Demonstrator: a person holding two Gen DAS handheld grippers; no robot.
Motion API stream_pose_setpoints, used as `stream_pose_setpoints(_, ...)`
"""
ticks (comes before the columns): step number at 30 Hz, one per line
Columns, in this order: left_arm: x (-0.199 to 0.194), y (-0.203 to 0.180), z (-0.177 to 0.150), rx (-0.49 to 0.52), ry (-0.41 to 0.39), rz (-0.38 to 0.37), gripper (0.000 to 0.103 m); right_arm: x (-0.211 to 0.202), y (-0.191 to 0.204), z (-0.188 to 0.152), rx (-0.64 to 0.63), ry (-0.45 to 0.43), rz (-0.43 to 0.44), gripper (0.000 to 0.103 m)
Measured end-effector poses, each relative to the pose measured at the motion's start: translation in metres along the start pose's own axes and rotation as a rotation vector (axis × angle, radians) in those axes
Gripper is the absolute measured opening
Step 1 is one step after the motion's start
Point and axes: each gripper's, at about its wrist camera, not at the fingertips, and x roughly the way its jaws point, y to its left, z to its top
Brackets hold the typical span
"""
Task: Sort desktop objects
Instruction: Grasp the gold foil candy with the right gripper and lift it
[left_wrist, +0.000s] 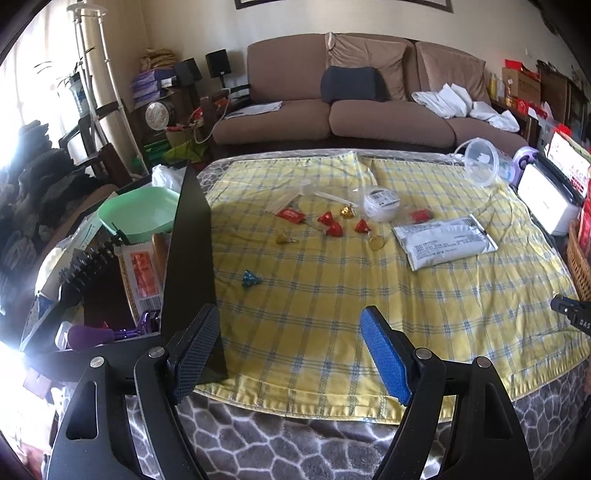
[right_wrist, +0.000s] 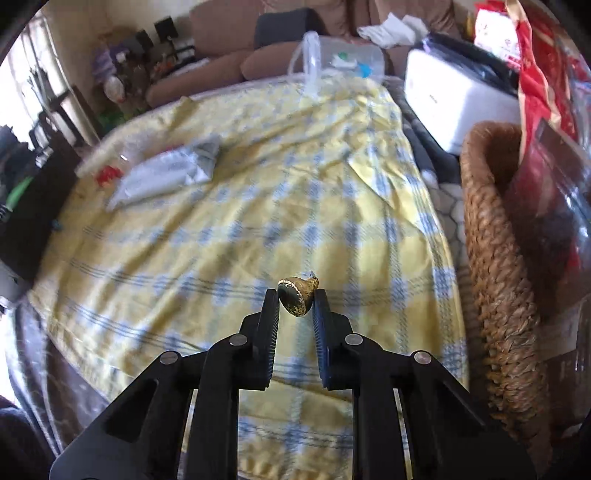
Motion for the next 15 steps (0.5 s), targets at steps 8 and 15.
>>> stream_pose_setpoints(8, 0.041, 0.008, 0.003, -0.013, 0.009, 0.041, 0.080, -0.014, 0.050, 0.029, -0.024, -0.161, 0.137, 0.017)
stream_pose_setpoints(15, 0.106, -0.040, 0.018, -0.003, 0.117, 0.154, 0.084, 0.004, 0.094, 0.025, 0.032, -0.152, 0.282, 0.017)
